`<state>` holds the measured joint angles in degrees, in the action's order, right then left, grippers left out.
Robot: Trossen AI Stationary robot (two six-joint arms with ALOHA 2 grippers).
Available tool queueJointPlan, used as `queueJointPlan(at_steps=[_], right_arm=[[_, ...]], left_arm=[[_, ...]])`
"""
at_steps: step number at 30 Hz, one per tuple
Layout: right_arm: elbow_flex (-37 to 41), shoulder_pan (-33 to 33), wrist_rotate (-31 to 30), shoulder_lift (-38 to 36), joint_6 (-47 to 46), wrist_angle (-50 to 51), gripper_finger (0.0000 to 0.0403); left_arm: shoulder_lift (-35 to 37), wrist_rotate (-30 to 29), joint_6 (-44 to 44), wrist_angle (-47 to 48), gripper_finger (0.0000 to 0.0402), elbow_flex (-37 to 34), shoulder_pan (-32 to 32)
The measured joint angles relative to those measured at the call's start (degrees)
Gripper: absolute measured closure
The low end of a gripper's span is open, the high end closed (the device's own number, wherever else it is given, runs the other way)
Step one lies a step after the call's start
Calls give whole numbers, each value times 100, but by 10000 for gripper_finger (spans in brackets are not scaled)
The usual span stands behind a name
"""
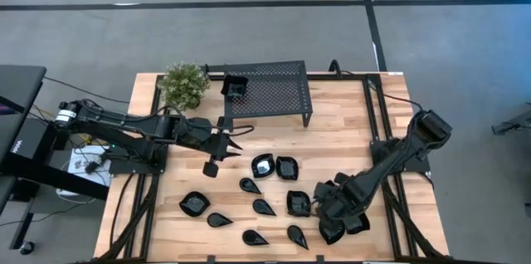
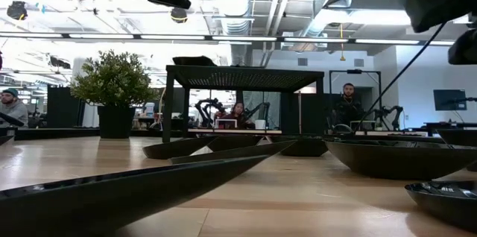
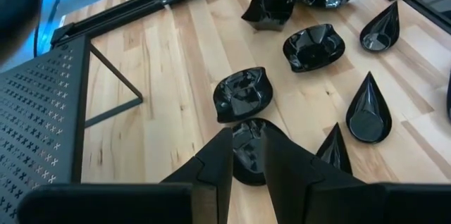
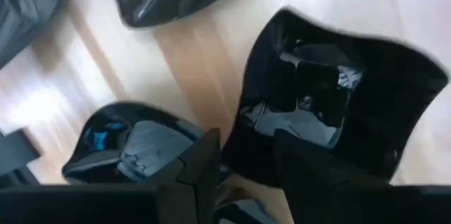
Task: Pick & Place Mini shaped plates
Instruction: Stack the distorted square plate on top of the distorted square plates on the shelf
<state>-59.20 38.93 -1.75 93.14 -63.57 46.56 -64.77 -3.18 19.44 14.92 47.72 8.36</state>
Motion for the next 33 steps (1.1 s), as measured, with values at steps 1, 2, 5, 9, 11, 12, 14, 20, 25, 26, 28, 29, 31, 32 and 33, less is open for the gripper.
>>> queueJointPlan(at_steps=[1,2,5,9,11,12,14,20,25,26,28,29,31,32,33], right_arm=[[17,5,-1,0,-32,-54,274],[36,9,-8,0,-88,-73,274],[171,69,-132,0,-141,-267,274],[420,75,-152,0,-240,-473,276],[465,68,-172,0,-299,-533,279],[483,62,-223,0,-295,-526,281],[511,52,-278,0,-254,-519,287],[585,-16,-277,0,48,-457,328],[599,-51,-284,-7,579,-521,393],[572,-49,-282,-9,770,-520,395],[445,-48,-281,-11,1088,-507,390],[358,-73,-280,-11,1231,-491,389],[140,-148,-279,-11,1514,-391,394],[10,-194,-286,-11,1710,-324,398],[-119,-249,-319,-13,1941,-282,400]], left_arm=[[0,0,-33,-2,325,0,0],[0,0,-44,-6,325,0,-4],[0,0,-46,-42,325,0,-7],[0,0,-46,-46,325,0,-7],[0,0,-46,-48,325,0,-7],[0,0,-46,-51,325,0,-7],[0,0,-46,-72,325,0,-7],[0,0,-46,-89,325,0,-7],[0,0,-46,-126,325,1,-7],[0,2,-46,-130,325,2,-7],[0,43,-23,-136,325,2,-7],[0,125,4,-142,325,2,-9],[0,336,104,-218,325,2,-9],[0,444,128,-275,325,2,-5],[0,554,134,-351,325,2,0]])
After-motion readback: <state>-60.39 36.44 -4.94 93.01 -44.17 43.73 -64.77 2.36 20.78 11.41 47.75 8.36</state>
